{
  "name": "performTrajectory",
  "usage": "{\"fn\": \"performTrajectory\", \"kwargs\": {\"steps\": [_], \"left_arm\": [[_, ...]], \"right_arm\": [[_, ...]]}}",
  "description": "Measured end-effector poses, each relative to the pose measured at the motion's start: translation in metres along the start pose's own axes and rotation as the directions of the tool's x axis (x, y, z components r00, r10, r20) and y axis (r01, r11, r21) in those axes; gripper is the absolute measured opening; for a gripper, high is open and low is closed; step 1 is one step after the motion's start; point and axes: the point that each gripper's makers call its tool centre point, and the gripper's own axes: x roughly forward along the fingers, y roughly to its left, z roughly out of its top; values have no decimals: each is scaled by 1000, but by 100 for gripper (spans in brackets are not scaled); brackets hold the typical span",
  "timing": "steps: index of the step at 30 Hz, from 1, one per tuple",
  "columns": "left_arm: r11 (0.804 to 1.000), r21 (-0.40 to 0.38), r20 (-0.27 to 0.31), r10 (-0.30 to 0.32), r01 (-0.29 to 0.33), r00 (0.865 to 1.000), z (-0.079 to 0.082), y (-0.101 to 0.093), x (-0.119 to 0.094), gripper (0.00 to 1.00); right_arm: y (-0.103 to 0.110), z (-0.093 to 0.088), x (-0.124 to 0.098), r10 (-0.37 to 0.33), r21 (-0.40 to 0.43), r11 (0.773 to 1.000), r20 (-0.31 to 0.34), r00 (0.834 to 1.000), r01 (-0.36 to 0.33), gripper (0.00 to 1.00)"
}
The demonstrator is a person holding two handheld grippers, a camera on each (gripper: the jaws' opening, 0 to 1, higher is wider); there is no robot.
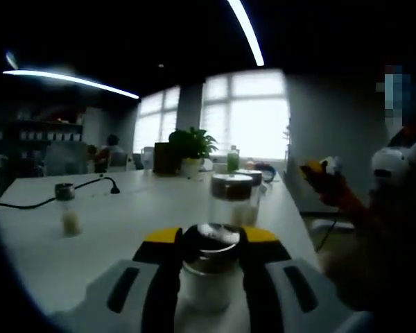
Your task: Rotate the seasoning bottle until the label or dispensing opening points toward the visible target arrow and the bottle remains upright within the marked orientation range
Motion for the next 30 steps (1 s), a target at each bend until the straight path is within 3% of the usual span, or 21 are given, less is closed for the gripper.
{"fn": "performTrajectory", "kwargs": {"steps": [5, 10, 14, 21, 26, 28, 30], "left_arm": [[1000, 2, -7, -8, 8, 1000, -1, -3, 1, 34], [1000, 10, -21, 22, -22, 1000, -1, -3, 1, 34], [999, -8, -22, 32, -32, 999, -1, 1, -2, 34], [990, -32, -13, 134, -134, 991, 1, 11, -10, 42], [988, -72, 47, 143, -139, 989, 13, -1, -14, 39], [976, -132, 45, 183, -176, 982, 15, -1, -16, 40], [962, -168, 87, 230, -214, 969, 23, -2, -18, 43]], "right_arm": [[0, 0, 0, 0, -1, 1000, 1, 1000, 0, 10], [0, 7, -1, 1, -12, 1000, 26, 1000, -1, 11], [-7, 12, -4, -38, -41, 998, 45, 998, 40, 13], [-7, 10, -3, -34, -40, 999, 41, 999, 36, 13], [-8, 9, -3, -42, -52, 998, 31, 999, 43, 14], [-9, 10, -3, -50, -67, 996, 29, 998, 52, 14], [-10, 8, -2, -54, -73, 996, 25, 998, 56, 14]]}}
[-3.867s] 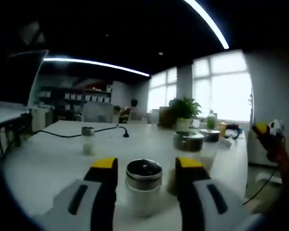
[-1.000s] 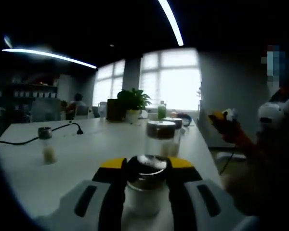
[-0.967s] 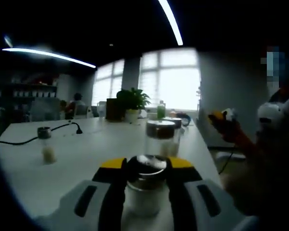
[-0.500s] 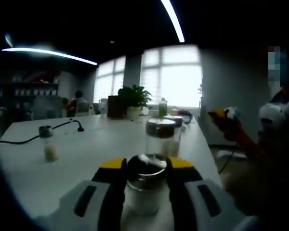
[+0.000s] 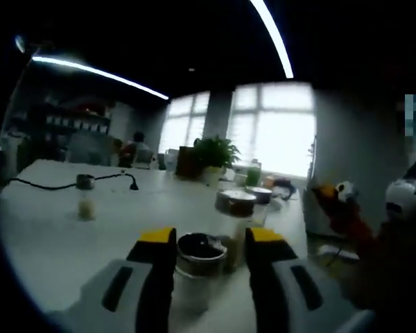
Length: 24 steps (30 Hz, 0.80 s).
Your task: Rotate the seasoning bottle until the label or dispensing opening points toward the visible target arrow and the bottle remains upright within the marked orientation range
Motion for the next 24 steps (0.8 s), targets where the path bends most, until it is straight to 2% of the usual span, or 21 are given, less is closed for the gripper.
{"fn": "performTrajectory", "kwargs": {"steps": [3, 5, 7, 11, 15, 17, 18, 21, 24], "left_arm": [[997, -15, 24, 70, -70, 997, 3, -1, -3, 43], [992, 0, -9, 127, -127, 992, -4, 5, -3, 43], [985, 10, -7, 173, -173, 985, -9, 12, -2, 42], [983, -12, 26, 186, -185, 982, -9, 10, 1, 42], [970, 11, 59, 243, -244, 968, -6, 11, 3, 44], [956, 47, 75, 285, -289, 955, -5, 16, 2, 44], [951, 59, 78, 298, -303, 951, -6, 18, 1, 44], [955, 22, 82, 294, -296, 952, -6, 18, 2, 44], [942, 45, 77, 329, -333, 941, -9, 23, 2, 44]], "right_arm": [[0, -4, 1, 0, 4, 1000, -12, 1000, 0, 14], [0, -5, 1, -3, 3, 1000, -16, 1000, 3, 14], [-3, -6, 0, -21, -6, 1000, -20, 1000, 20, 14], [-5, -2, -2, -37, -19, 999, -9, 999, 37, 14], [-9, -2, -2, -46, -15, 999, -6, 999, 46, 14], [-10, -3, -2, -49, -14, 999, -9, 999, 49, 14], [-10, -3, -3, -50, -13, 999, -9, 999, 50, 14], [-11, -1, -4, -53, -15, 998, -5, 999, 53, 14], [-12, 0, -5, -60, -14, 998, 0, 998, 60, 14]]}}
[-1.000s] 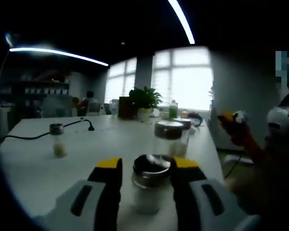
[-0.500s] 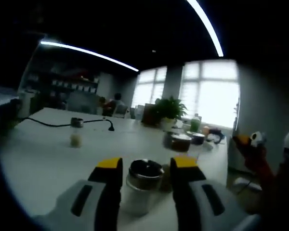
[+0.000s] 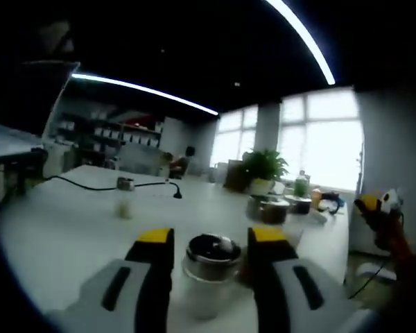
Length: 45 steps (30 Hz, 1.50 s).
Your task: Rotate the seasoning bottle until the label or dispensing opening points toward the visible target arrow and the bottle remains upright within the marked orientation range
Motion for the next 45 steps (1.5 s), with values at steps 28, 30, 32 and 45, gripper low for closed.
{"fn": "performTrajectory", "kwargs": {"steps": [28, 30, 32, 45], "left_arm": [[998, 33, 13, -58, 58, 998, -3, -3, 1, 34], [995, 20, 4, -97, 97, 995, -4, -6, 0, 34], [994, 27, -3, -104, 104, 995, -4, -7, 0, 34], [974, 36, -102, -219, 224, 970, -6, -11, 3, 34]], "right_arm": [[2, -4, 1, 14, 21, 1000, -11, 1000, -13, 11], [3, -4, 1, 16, 24, 1000, -11, 1000, -15, 11], [3, -4, 1, 19, 28, 999, -10, 1000, -18, 11], [7, -5, 2, 32, 38, 999, -14, 999, -32, 11]]}}
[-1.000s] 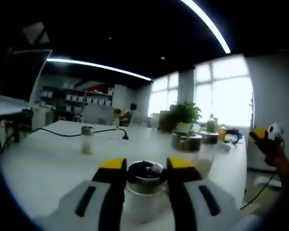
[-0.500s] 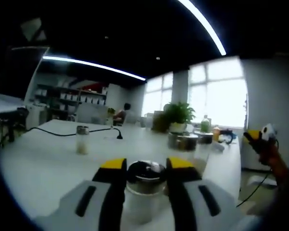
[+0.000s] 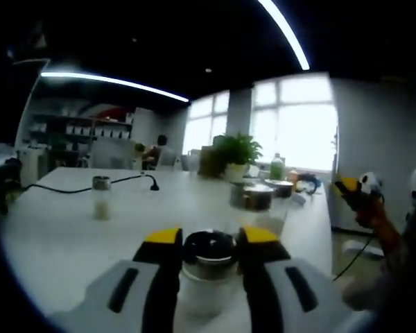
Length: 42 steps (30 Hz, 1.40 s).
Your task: Rotate the seasoning bottle until the label or dispensing opening points toward the visible target arrow and the bottle remains upright within the marked orientation range
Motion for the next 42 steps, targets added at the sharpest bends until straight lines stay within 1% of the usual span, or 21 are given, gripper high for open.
{"fn": "performTrajectory", "kwargs": {"steps": [2, 7, 8, 10, 15, 20, 22, 24, 28, 36, 39, 42], "left_arm": [[999, -18, -3, -36, 36, 999, -1, -2, 1, 34], [996, -19, -4, -84, 84, 996, -1, -4, 2, 34], [995, -14, -4, -97, 97, 995, -1, -5, 2, 34], [992, -28, -3, -127, 127, 992, -1, -6, 3, 34], [984, -22, -21, -176, 175, 984, -2, -9, 4, 34], [983, -12, -36, -185, 185, 982, -3, -13, 5, 34], [980, -11, -35, -198, 198, 980, -3, -14, 5, 34], [972, -11, -26, -234, 234, 972, -3, -16, 5, 34], [964, -11, -18, -266, 265, 964, -3, -15, 4, 34], [948, 1, -55, -319, 319, 946, -3, -18, 5, 34], [944, 0, -63, -330, 331, 942, -4, -18, 5, 34], [945, -10, -52, -327, 327, 943, -4, -18, 5, 35]], "right_arm": [[0, 0, 0, 1, -3, 1000, -2, 1000, -1, 11], [0, -1, 0, 3, 1, 1000, -3, 1000, -3, 11], [0, -1, 0, 3, 1, 1000, -3, 1000, -3, 11], [0, -1, 0, 4, 6, 1000, -3, 1000, -4, 11], [0, -2, 1, 7, 7, 1000, -7, 1000, -7, 10], [2, -4, 2, 15, 11, 1000, -11, 1000, -15, 10], [3, -4, 2, 19, 12, 1000, -11, 1000, -18, 10], [3, -4, 3, 22, 13, 1000, -13, 1000, -22, 10], [4, -3, 3, 23, 12, 1000, -12, 1000, -23, 10], [4, -4, 4, 25, 16, 1000, -14, 1000, -25, 10], [3, -4, 4, 25, 17, 1000, -14, 1000, -25, 10], [4, -4, 4, 28, 15, 999, -13, 1000, -28, 10]]}}
